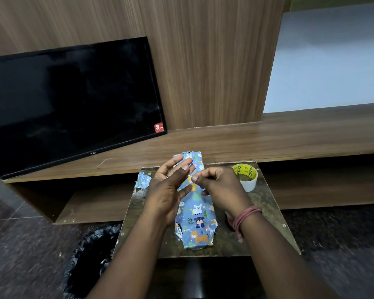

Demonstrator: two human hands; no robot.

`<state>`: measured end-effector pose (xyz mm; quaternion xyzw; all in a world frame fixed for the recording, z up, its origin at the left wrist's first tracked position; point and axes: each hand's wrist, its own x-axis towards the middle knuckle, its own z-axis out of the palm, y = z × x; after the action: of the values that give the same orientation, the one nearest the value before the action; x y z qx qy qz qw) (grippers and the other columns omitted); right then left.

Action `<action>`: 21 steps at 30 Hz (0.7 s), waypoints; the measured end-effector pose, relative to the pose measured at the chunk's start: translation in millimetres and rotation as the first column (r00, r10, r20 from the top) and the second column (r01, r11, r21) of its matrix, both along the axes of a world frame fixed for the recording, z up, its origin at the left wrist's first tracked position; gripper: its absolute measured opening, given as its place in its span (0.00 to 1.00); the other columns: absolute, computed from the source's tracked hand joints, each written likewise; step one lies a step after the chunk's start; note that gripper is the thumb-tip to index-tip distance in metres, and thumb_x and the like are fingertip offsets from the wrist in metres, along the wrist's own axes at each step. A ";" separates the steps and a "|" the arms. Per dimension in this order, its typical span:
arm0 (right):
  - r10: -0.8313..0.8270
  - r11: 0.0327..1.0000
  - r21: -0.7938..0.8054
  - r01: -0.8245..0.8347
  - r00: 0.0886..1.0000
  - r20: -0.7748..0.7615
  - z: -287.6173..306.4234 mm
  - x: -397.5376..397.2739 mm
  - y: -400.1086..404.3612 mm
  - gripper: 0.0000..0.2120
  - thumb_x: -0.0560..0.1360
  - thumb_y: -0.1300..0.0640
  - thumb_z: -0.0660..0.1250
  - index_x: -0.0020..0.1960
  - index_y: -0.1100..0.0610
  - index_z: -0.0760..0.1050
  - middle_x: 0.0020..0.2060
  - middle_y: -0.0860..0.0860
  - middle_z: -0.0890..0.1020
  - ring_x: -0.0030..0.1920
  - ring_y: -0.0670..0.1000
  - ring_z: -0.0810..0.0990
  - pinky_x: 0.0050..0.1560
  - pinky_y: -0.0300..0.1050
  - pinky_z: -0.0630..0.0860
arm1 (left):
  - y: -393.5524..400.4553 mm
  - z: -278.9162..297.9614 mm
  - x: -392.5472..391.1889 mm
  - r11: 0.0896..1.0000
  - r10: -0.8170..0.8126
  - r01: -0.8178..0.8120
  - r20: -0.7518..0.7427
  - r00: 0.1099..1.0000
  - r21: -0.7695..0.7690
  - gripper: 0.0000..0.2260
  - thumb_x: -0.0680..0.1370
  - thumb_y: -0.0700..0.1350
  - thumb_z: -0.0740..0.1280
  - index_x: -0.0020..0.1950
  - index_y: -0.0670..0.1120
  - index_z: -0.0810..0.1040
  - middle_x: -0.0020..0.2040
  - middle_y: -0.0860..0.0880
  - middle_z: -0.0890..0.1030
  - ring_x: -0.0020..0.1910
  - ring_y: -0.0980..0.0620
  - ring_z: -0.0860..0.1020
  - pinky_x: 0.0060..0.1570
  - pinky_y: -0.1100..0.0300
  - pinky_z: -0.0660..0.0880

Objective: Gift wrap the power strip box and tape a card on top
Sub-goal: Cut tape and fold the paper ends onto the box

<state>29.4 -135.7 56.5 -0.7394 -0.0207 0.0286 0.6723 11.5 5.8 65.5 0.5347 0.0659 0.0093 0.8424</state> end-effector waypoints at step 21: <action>0.016 0.988 0.153 0.034 0.949 -0.314 -31.2 -19.5 -27.2 0.21 0.75 0.75 0.63 0.57 0.52 0.78 0.45 0.52 0.80 0.42 0.51 0.81 0.39 0.44 0.79 | 23.7 -53.5 -58.1 0.643 -0.026 0.276 -0.339 0.940 0.715 0.13 0.80 0.43 0.70 0.60 0.57 0.74 0.60 0.52 0.83 0.57 0.50 0.82 0.61 0.48 0.78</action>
<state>9.9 -162.9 25.3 -0.6703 0.0880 0.1412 0.7232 -46.6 29.5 12.1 0.8337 0.1366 -0.1161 0.5223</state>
